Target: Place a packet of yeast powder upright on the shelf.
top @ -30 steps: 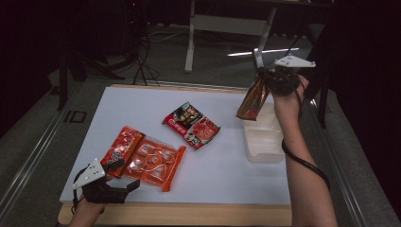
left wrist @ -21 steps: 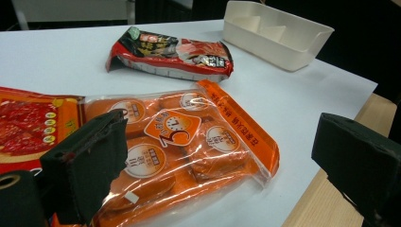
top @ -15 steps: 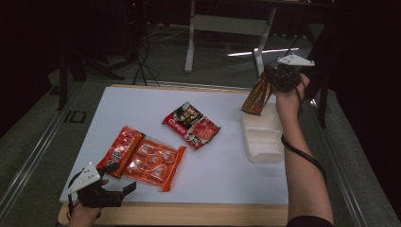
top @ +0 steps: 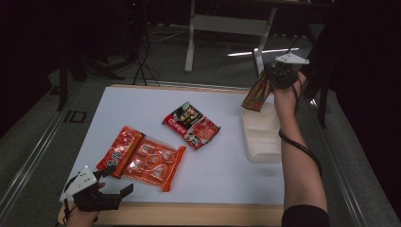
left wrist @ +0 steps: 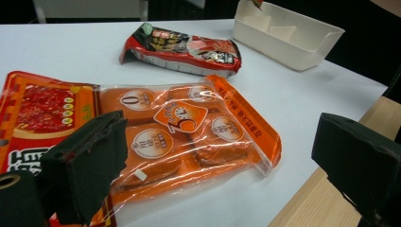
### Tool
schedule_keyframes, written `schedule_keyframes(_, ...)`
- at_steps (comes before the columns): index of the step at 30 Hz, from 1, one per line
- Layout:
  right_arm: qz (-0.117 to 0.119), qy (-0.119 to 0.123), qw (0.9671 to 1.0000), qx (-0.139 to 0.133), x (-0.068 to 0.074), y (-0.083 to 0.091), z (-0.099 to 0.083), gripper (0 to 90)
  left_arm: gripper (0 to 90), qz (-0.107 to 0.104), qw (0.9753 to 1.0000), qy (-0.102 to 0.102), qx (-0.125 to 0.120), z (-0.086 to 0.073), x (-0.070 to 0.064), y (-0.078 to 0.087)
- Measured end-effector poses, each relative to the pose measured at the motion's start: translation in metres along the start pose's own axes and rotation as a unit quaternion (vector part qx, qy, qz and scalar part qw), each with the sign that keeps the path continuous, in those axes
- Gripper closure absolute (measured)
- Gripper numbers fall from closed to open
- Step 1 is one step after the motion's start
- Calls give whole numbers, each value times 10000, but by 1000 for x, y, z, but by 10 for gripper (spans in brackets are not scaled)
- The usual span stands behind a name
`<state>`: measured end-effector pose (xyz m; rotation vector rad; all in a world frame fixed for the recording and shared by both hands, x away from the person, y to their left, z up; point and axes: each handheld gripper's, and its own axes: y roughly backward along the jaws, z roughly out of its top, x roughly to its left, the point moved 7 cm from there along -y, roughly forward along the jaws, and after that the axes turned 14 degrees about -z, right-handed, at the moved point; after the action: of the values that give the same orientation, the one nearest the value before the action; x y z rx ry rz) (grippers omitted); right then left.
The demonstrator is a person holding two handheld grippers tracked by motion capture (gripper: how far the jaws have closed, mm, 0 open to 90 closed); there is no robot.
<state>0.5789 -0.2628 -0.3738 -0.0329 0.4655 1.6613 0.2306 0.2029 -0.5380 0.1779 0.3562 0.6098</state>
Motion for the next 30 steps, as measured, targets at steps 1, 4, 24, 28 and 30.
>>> schedule_keyframes(1,-21,41,10000,-2,0,-2,-1,873,43,14,10000,1,2,0,0,1)
schedule_keyframes(4,-49,86,9999,-11,-1,-6,-4,873,43,46,10000,5,5,-1,0,3)
schedule_keyframes(24,-391,585,9968,390,-21,-1,-46,872,43,-29,10000,-41,54,-1,-4,1)
schedule_keyframes(28,-402,490,9973,380,-28,4,-48,872,43,-38,10000,-32,45,-1,-3,0)
schedule_keyframes(30,-387,565,9969,390,-26,5,-49,872,43,-36,10000,-41,58,-1,-3,0)
